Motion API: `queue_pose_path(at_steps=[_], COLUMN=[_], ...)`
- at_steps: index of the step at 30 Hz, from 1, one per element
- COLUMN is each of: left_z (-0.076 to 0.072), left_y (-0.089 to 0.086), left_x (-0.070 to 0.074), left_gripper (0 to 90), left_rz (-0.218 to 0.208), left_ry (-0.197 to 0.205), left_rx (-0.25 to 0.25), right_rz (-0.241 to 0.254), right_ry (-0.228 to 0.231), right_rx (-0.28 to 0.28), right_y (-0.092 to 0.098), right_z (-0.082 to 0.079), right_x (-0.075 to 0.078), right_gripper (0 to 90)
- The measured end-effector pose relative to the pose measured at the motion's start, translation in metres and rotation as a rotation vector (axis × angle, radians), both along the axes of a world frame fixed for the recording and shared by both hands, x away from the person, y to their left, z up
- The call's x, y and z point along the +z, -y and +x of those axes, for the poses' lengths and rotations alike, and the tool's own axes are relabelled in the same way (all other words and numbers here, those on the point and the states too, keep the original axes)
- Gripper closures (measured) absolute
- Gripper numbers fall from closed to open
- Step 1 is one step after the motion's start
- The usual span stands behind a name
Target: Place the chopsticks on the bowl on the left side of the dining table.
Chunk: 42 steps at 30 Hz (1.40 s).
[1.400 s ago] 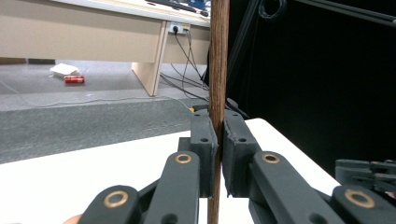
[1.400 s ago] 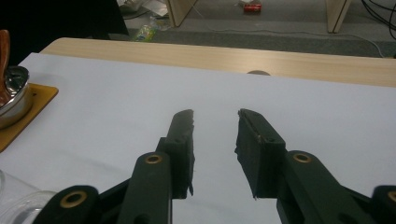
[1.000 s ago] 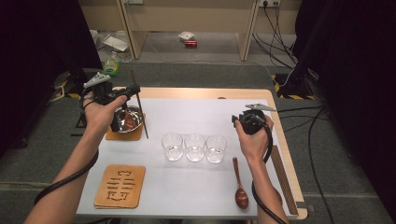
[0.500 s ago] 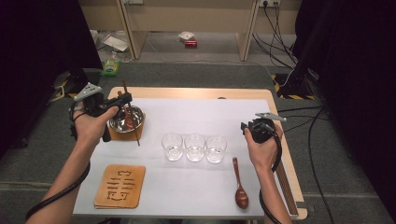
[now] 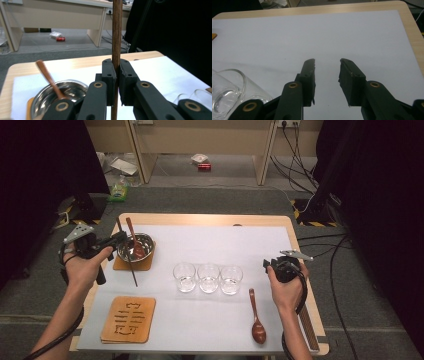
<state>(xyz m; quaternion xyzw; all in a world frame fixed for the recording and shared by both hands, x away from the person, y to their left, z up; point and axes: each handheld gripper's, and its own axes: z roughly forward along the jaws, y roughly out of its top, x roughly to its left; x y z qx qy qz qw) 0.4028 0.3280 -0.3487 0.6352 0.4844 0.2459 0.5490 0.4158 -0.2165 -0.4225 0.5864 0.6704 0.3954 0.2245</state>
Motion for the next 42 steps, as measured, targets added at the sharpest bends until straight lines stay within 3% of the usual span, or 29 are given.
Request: queue_pose_path(at_steps=[10,16,21,32,42], left_z=[0.010,0.025,0.042,0.093,0.118], left_y=[-0.018,-0.024,-0.026,-0.027,-0.026], left_x=[-0.015,-0.027,-0.033,-0.059,-0.078], left_gripper=[83.7,83.7,83.7,83.6,83.5], left_rz=[0.013,0.030,0.014,-0.041,-0.054], left_ry=[-0.044,-0.089,-0.123,-0.255,-0.355], left_rx=[0.069,0.116,0.149,0.244,0.320], right_rz=[-0.001,0.004,0.008,0.018,0.022], right_ry=[-0.001,-0.007,-0.009,0.000,-0.003], right_rx=[-0.002,-0.007,-0.005,-0.002,0.002], right_y=[0.002,0.003,0.003,0.006,0.006], right_z=[-0.011,-0.015,-0.017,-0.024,-0.024], right_x=[-0.007,-0.012,-0.015,-0.020,-0.022], right_gripper=[65.3,65.2,65.2,65.2,65.3])
